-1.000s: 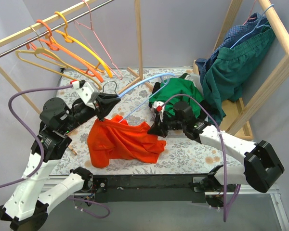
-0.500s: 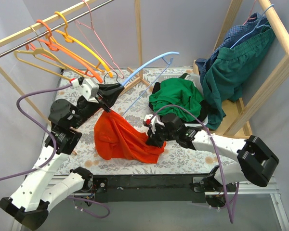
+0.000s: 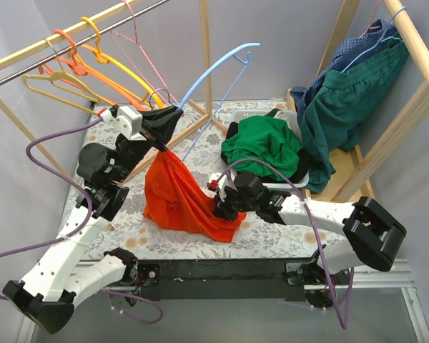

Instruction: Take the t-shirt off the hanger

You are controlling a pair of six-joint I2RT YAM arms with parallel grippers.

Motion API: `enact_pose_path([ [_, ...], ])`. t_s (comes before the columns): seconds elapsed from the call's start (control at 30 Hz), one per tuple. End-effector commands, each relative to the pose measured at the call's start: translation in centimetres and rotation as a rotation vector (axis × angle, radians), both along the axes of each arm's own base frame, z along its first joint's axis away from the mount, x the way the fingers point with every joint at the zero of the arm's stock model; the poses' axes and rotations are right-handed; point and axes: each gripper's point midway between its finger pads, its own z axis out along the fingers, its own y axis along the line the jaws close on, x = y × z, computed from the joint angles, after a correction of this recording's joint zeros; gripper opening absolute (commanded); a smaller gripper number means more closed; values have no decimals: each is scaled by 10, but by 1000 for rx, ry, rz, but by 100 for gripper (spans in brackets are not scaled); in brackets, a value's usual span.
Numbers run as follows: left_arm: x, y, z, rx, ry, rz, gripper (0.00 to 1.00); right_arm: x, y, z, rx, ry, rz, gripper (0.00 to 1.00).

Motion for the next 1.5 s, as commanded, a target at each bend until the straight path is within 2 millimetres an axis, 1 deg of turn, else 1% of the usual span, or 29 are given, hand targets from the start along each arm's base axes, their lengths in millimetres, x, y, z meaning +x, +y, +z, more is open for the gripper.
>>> enact_pose_path([
  [0.0,-26,28,73,-156,-231,60,0,-7,-19,-14,-102,32,-39,1],
  [0.03,-25,28,71,-155,-229,58,0,-8,-20,-11,-105,31,-38,1],
  [0.07,-26,26,69,-150,-225,49,0,-6,-19,0,-89,17,-42,3],
  [0.1,-27,21,66,-135,-219,23,0,-2,-18,8,-82,-2,-56,22],
  [0.13,-26,16,59,-106,-195,5,0,-1,-19,19,-81,-11,-61,30],
  [0.17,-28,13,56,-85,-186,-11,0,0,-18,39,-44,-43,-65,36],
  [0.2,-29,9,50,-65,-168,-36,0,5,-19,53,-25,-76,-85,44],
  [0.23,-30,2,39,-25,-136,-73,0,10,-16,75,14,-114,-95,47],
  [0.27,-35,0,35,-9,-125,-89,0,10,-22,97,41,-160,-94,49],
  [0.3,-37,-2,28,8,-105,-109,0,13,-25,111,50,-194,-111,52],
  [0.33,-40,-8,13,55,-61,-145,0,14,-28,128,65,-221,-112,52],
  [0.37,-45,-8,8,69,-45,-162,0,13,-34,159,92,-282,-101,53],
  [0.43,-51,-13,-16,123,31,-206,0,8,-43,197,133,-349,-89,55],
  [0.47,-61,-16,-23,142,47,-251,0,7,-46,229,174,-411,-71,55],
  [0.5,-64,-17,-31,155,64,-266,0,-3,-51,234,159,-408,-24,56],
  [0.53,-66,-18,-49,183,133,-280,0,-9,-56,247,176,-430,-5,56],
  [0.57,-71,-19,-58,195,155,-309,0,-16,-60,273,211,-460,17,56],
  [0.6,-75,-19,-65,206,171,-318,0,-24,-65,275,197,-466,60,56],
  [0.63,-79,-19,-75,221,209,-333,0,-28,-70,285,206,-479,70,56],
  [0.67,-83,-20,-79,233,218,-352,0,-31,-73,293,214,-494,73,56],
  [0.7,-88,-19,-83,244,229,-365,0,-33,-77,309,239,-530,78,56],
  [0.77,-94,-19,-94,271,284,-388,0,-35,-83,323,259,-565,71,58],
  [0.8,-100,-21,-96,295,288,-421,0,-37,-86,334,278,-590,72,59],
  [0.83,-102,-20,-103,315,340,-429,0,-37,-87,336,272,-608,81,59],
  [0.93,-111,-20,-112,351,383,-465,0,-33,-86,342,252,-640,91,63],
  [1.07,-119,-17,-117,378,390,-479,0,-34,-78,318,162,-600,170,65],
  [1.23,-131,-16,-121,403,401,-525,0,-28,-66,288,85,-545,213,65],
  [1.37,-142,-16,-123,422,401,-568,0,-30,-61,281,82,-538,247,64],
  [1.47,-145,-16,-128,434,416,-582,0,-29,-59,278,74,-535,255,61],
])
